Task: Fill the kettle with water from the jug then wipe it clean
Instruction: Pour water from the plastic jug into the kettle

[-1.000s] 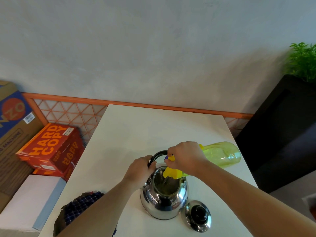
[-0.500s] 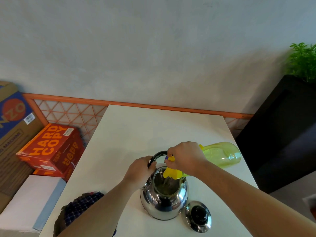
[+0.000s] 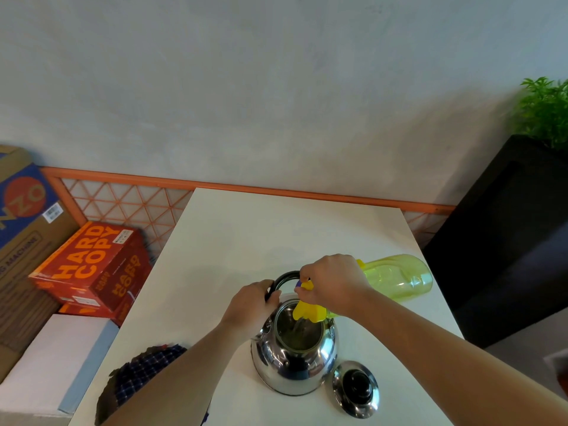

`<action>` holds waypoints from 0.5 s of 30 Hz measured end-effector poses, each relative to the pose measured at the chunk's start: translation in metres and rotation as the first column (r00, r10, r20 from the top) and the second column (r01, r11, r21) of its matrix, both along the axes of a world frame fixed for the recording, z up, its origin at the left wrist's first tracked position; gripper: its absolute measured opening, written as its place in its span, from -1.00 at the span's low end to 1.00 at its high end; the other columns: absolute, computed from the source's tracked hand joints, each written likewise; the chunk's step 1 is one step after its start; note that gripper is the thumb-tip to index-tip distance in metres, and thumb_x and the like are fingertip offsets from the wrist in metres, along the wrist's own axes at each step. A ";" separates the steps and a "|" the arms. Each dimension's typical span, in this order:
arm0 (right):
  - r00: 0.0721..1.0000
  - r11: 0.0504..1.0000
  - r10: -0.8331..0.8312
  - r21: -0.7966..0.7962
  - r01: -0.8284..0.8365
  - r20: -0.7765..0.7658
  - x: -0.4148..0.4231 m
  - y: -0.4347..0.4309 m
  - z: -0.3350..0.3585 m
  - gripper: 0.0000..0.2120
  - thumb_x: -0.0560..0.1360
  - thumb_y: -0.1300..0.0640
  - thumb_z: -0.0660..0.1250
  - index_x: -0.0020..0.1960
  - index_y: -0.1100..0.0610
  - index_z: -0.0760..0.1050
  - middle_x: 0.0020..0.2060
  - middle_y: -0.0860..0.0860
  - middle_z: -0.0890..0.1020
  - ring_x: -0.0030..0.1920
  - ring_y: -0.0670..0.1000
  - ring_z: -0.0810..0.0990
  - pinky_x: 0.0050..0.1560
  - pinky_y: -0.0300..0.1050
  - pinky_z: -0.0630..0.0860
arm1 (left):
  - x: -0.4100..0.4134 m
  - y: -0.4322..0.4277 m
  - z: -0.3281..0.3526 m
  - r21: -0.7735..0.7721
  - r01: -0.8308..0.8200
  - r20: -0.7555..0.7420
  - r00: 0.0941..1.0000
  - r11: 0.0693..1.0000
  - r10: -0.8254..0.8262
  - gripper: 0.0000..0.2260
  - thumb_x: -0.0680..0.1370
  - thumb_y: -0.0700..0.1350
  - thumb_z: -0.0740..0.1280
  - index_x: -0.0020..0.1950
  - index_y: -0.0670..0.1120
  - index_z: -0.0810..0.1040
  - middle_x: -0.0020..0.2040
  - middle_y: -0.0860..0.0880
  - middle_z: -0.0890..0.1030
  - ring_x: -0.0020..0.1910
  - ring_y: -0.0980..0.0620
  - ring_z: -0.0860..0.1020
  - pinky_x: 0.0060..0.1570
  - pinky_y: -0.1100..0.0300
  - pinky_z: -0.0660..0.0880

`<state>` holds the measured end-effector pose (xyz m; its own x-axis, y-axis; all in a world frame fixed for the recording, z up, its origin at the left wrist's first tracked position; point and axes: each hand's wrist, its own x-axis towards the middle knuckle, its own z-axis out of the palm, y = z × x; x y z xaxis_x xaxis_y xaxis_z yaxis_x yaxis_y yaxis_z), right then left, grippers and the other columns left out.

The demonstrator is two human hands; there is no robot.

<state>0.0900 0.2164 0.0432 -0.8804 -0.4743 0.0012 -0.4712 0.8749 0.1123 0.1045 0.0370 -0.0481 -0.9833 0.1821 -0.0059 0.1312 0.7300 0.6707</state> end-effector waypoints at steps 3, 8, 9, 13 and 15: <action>1.000 1.000 0.000 -0.003 0.000 -0.003 0.000 0.000 0.000 -0.67 0.45 -0.24 0.15 -0.02 -0.08 0.55 -0.32 -0.03 0.58 -0.34 0.04 0.42 -0.42 -0.17 0.17 | 0.000 0.000 0.000 0.008 -0.002 0.006 1.000 1.000 0.002 -0.75 0.62 0.03 0.16 0.14 -0.05 0.53 -0.22 0.05 0.56 -0.29 0.12 0.50 -0.32 0.30 0.32; 1.000 1.000 0.007 -0.002 -0.007 -0.004 -0.001 0.000 0.000 -0.67 0.45 -0.25 0.15 -0.03 -0.08 0.54 -0.34 -0.04 0.56 -0.35 0.04 0.42 -0.44 -0.17 0.14 | 0.000 -0.001 -0.001 0.006 -0.001 0.007 1.000 1.000 0.001 -0.75 0.62 0.03 0.16 0.15 -0.05 0.53 -0.21 0.05 0.56 -0.30 0.13 0.50 -0.34 0.33 0.31; 1.000 1.000 0.006 -0.002 -0.006 -0.006 -0.001 0.000 -0.001 -0.67 0.45 -0.25 0.15 -0.03 -0.08 0.54 -0.35 -0.04 0.56 -0.35 0.04 0.42 -0.44 -0.17 0.15 | 0.000 -0.001 0.000 0.007 0.000 0.006 1.000 1.000 0.000 -0.75 0.62 0.03 0.16 0.15 -0.05 0.53 -0.21 0.05 0.56 -0.30 0.13 0.50 -0.34 0.34 0.30; 1.000 1.000 0.007 -0.003 -0.007 -0.010 -0.001 0.000 -0.001 -0.66 0.45 -0.26 0.14 -0.03 -0.08 0.55 -0.34 -0.04 0.56 -0.35 0.03 0.42 -0.43 -0.17 0.16 | -0.001 0.000 -0.001 0.007 -0.001 0.007 1.000 1.000 0.001 -0.75 0.62 0.03 0.16 0.16 -0.05 0.52 -0.20 0.04 0.56 -0.30 0.14 0.50 -0.35 0.36 0.29; 1.000 1.000 0.011 -0.006 -0.011 -0.009 -0.001 0.000 -0.001 -0.67 0.45 -0.25 0.15 -0.03 -0.08 0.55 -0.35 -0.04 0.56 -0.35 0.03 0.41 -0.44 -0.17 0.15 | -0.001 0.000 -0.001 0.008 -0.003 0.006 1.000 1.000 0.003 -0.75 0.62 0.04 0.16 0.15 -0.05 0.53 -0.23 0.06 0.54 -0.31 0.14 0.49 -0.36 0.34 0.28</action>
<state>0.0890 0.2162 0.0421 -0.8752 -0.4836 0.0123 -0.4794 0.8705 0.1117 0.1037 0.0366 -0.0488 -0.9838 0.1790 -0.0102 0.1249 0.7251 0.6772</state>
